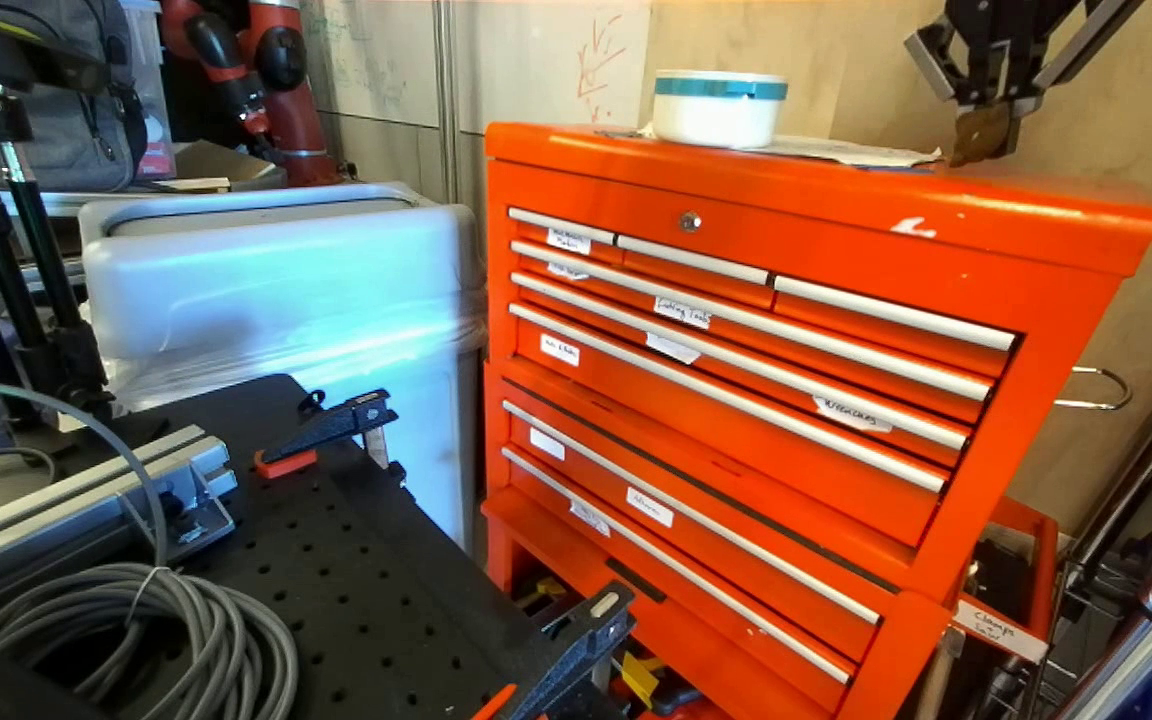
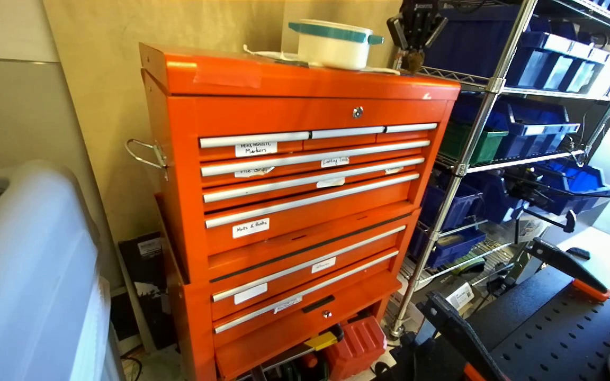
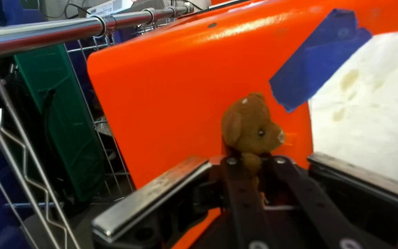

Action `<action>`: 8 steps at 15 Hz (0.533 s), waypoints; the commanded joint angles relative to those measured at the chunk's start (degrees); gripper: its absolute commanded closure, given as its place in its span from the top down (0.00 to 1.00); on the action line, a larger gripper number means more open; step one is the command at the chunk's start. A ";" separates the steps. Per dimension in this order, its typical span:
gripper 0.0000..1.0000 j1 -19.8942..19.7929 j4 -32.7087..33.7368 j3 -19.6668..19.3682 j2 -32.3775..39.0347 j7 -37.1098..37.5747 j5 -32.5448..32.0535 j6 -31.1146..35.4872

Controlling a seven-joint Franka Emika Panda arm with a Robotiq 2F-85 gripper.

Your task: Remove the brown toy from the white bowl and put it on the orange cabinet

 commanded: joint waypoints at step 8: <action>0.58 1.04 1.65 0.35 1.16 -5.23 -2.47 -7.08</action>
